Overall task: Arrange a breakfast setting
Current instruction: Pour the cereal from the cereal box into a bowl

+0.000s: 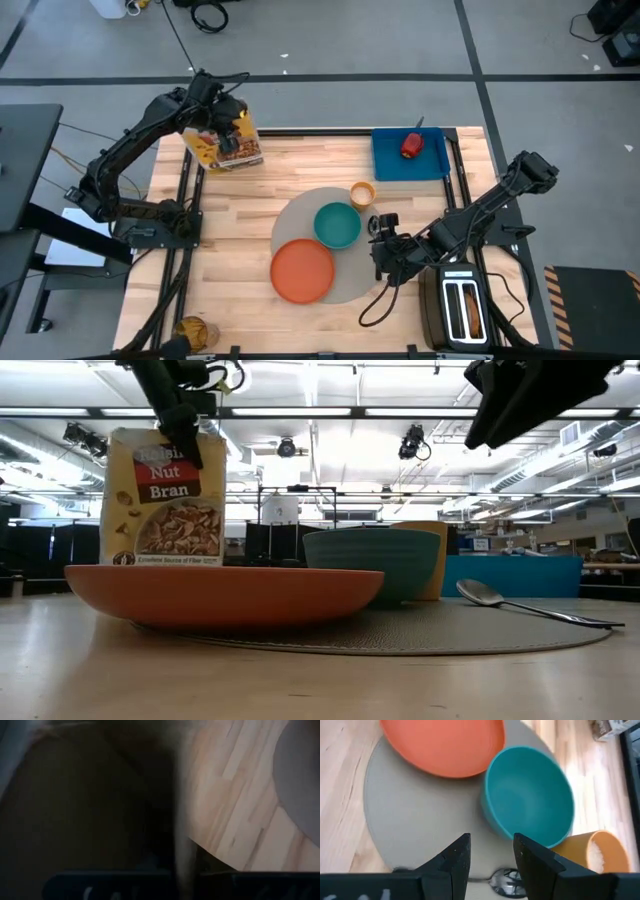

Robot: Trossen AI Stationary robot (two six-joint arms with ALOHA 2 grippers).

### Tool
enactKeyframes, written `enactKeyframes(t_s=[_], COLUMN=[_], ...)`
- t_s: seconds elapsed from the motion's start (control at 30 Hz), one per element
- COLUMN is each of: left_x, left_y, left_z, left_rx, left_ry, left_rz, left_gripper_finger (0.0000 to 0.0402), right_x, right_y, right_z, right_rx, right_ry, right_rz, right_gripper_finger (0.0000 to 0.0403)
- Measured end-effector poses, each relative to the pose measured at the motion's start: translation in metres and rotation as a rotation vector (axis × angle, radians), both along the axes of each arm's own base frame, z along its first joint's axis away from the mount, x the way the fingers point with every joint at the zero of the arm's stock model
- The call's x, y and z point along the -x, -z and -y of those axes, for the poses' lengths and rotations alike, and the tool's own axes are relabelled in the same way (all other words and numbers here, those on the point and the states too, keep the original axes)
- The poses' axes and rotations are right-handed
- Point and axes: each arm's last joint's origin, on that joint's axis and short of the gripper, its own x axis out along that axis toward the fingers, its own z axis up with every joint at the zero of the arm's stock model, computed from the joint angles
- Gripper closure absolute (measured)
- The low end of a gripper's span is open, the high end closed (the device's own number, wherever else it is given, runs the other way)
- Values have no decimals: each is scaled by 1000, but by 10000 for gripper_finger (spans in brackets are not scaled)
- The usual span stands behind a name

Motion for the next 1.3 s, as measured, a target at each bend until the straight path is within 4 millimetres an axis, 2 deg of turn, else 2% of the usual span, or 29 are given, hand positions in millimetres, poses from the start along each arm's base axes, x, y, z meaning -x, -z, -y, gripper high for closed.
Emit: enactKeyframes(t_s=[0.1, 0.27, 0.4, 0.53, 0.8, 1.0, 1.3], left_x=[2, 8, 8, 5, -6, -11, -19], left_y=[-23, -68, -102, -126, -151, -168, -179], left_z=[8, 25, 43, 64, 102, 124, 142], left_rx=[7, -2, -15, -12, 23, 30, 6], left_ry=[-22, -26, 25, 98, 264, 374, 495], left_rz=[43, 123, 243, 339, 471, 580, 677], left_gripper_finger=[396, 396, 397, 397, 397, 397, 397], right_x=[-2, -10, -21, -28, -31, -39, -54], right_y=[-6, -15, -11, -1, 9, 9, -15], right_z=[2, 6, 7, 10, 30, 60, 105], right_rx=[25, 77, 51, 6, -183, -174, -165], right_ry=[28, 113, 95, 88, -16, 76, 51], right_rz=[46, 219, 333, 484, 841, 894, 1018], right_gripper_finger=[245, 244, 229, 202, 154, 109, 13])
